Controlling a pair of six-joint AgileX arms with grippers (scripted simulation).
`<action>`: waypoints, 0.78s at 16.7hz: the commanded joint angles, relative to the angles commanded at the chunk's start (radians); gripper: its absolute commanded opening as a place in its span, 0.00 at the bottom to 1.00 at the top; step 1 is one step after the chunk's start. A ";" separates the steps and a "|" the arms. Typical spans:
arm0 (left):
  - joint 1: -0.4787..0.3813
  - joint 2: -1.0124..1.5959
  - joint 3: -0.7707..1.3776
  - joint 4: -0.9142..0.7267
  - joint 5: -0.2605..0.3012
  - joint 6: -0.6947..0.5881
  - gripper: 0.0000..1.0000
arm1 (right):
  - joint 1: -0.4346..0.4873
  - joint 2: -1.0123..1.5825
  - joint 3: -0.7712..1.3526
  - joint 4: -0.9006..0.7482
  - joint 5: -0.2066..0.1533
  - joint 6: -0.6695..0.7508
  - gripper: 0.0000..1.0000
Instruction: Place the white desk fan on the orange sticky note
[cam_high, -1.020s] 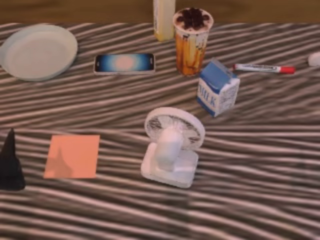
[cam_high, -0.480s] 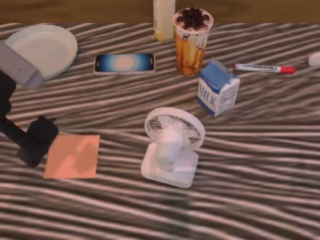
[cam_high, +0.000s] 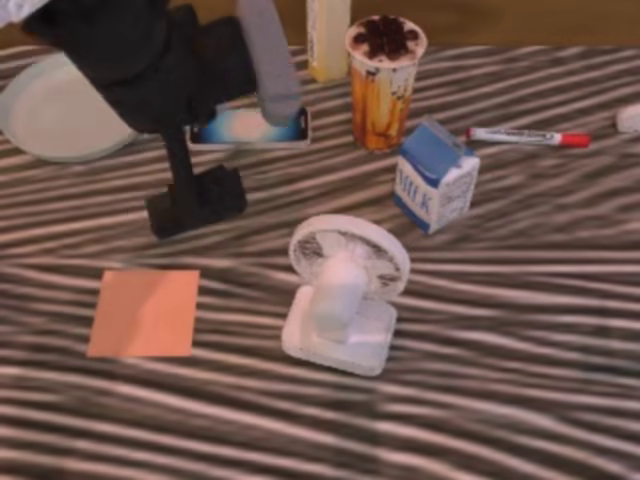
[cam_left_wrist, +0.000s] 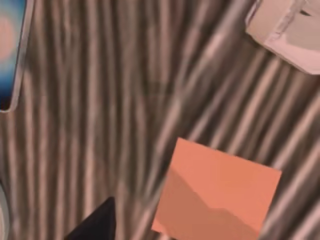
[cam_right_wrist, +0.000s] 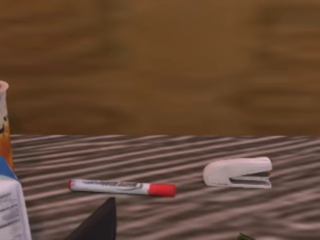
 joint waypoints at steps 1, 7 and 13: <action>-0.026 0.086 0.093 -0.058 -0.001 0.043 1.00 | 0.000 0.000 0.000 0.000 0.000 0.000 1.00; -0.149 0.498 0.561 -0.331 -0.008 0.252 1.00 | 0.000 0.000 0.000 0.000 0.000 0.000 1.00; -0.195 0.658 0.754 -0.432 -0.013 0.334 1.00 | 0.000 0.000 0.000 0.000 0.000 0.000 1.00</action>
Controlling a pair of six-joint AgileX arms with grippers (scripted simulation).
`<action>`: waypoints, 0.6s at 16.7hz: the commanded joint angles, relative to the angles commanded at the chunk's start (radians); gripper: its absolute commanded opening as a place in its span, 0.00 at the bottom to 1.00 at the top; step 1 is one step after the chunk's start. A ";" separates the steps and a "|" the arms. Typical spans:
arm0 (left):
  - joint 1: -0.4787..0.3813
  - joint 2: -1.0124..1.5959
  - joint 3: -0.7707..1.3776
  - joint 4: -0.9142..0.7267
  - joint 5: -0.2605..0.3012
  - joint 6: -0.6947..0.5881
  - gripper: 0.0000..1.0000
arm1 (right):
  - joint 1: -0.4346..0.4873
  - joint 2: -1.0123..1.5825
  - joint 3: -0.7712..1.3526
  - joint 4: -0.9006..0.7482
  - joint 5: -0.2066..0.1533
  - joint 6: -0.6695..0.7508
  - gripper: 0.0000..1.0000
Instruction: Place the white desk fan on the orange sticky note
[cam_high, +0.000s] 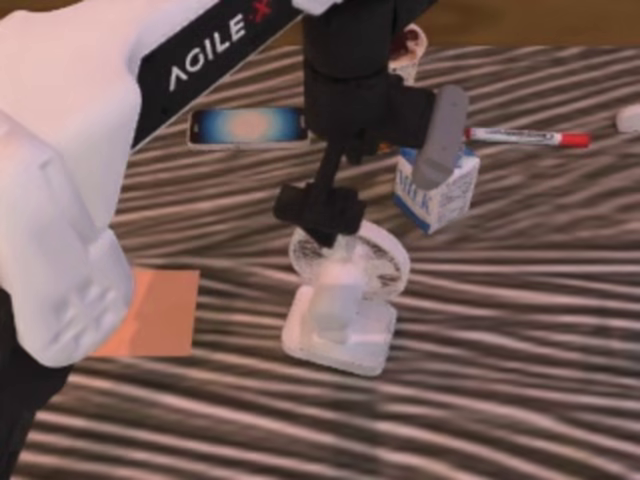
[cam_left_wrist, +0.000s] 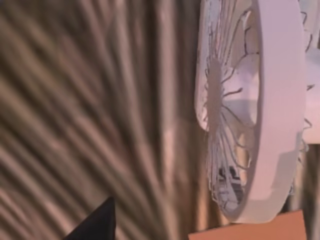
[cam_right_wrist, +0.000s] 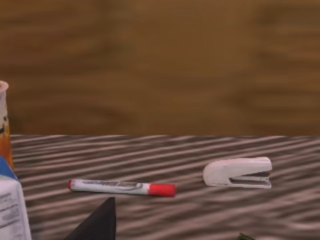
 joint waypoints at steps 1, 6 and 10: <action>0.000 0.000 0.000 0.000 0.000 0.000 1.00 | 0.000 0.000 0.000 0.000 0.000 0.000 1.00; 0.004 -0.002 -0.005 0.005 0.000 0.000 1.00 | 0.000 0.000 0.000 0.000 0.000 0.000 1.00; 0.002 -0.024 -0.119 0.097 0.000 0.001 1.00 | 0.000 0.000 0.000 0.000 0.000 0.000 1.00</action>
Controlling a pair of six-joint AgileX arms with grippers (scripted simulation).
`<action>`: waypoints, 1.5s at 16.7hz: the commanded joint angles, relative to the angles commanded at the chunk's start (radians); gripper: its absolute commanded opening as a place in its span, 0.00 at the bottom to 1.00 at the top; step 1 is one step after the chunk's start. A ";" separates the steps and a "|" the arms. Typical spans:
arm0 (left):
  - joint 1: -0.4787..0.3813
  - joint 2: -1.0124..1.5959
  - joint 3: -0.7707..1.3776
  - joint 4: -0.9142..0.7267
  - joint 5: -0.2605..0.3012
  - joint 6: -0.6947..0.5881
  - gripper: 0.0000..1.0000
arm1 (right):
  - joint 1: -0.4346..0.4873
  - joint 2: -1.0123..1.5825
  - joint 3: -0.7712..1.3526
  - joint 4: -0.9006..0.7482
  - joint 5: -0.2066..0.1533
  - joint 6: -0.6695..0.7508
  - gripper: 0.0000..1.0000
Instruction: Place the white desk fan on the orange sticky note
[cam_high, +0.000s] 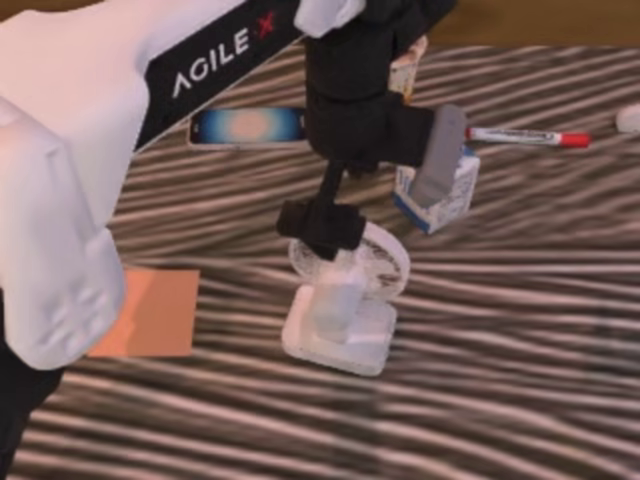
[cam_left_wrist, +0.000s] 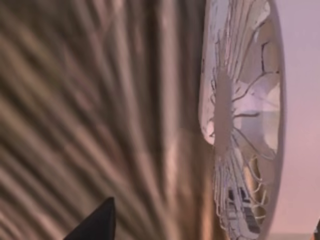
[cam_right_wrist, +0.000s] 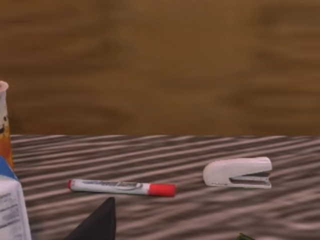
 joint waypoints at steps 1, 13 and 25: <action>0.000 -0.007 -0.045 0.033 0.000 0.000 1.00 | 0.000 0.000 0.000 0.000 0.000 0.000 1.00; 0.000 -0.029 -0.172 0.141 0.000 0.000 0.70 | 0.000 0.000 0.000 0.000 0.000 0.000 1.00; 0.000 -0.029 -0.172 0.141 0.000 0.000 0.00 | 0.000 0.000 0.000 0.000 0.000 0.000 1.00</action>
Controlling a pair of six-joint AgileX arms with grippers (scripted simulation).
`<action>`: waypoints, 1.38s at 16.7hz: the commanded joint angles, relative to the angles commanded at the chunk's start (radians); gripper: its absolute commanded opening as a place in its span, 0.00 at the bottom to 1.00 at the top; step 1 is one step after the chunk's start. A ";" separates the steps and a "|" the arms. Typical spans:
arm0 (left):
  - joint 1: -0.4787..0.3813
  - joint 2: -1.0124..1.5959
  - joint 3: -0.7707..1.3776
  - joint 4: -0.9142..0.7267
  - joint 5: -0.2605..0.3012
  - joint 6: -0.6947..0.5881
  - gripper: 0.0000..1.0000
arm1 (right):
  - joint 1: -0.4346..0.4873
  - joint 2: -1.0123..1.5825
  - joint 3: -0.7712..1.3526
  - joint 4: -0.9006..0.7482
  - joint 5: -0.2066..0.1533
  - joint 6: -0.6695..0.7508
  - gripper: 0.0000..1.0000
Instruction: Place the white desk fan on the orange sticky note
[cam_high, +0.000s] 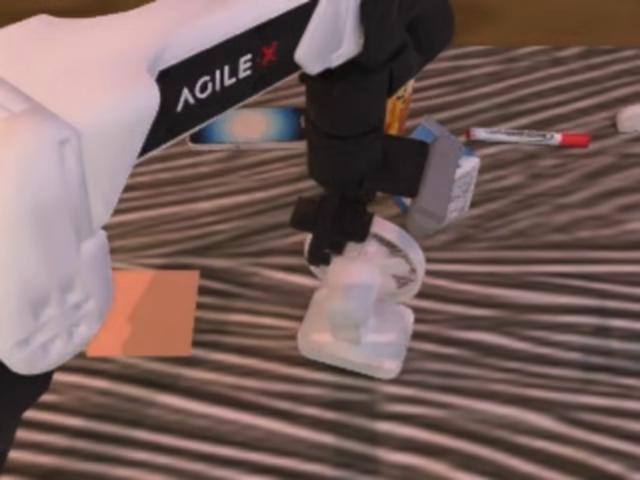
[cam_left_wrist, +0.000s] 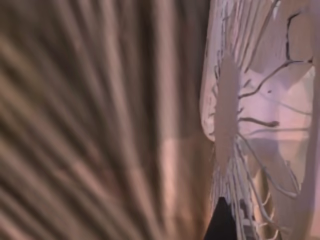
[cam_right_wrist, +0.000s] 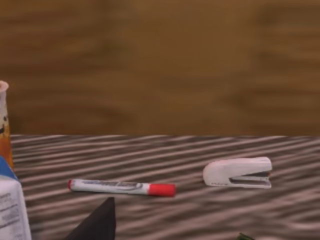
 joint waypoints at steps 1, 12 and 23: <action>0.000 0.000 0.000 0.000 0.000 0.000 0.00 | 0.000 0.000 0.000 0.000 0.000 0.000 1.00; 0.012 0.029 0.172 -0.133 0.000 0.000 0.00 | 0.000 0.000 0.000 0.000 0.000 0.000 1.00; 0.016 0.045 0.281 -0.244 -0.005 -0.028 0.00 | 0.000 0.000 0.000 0.000 0.000 0.000 1.00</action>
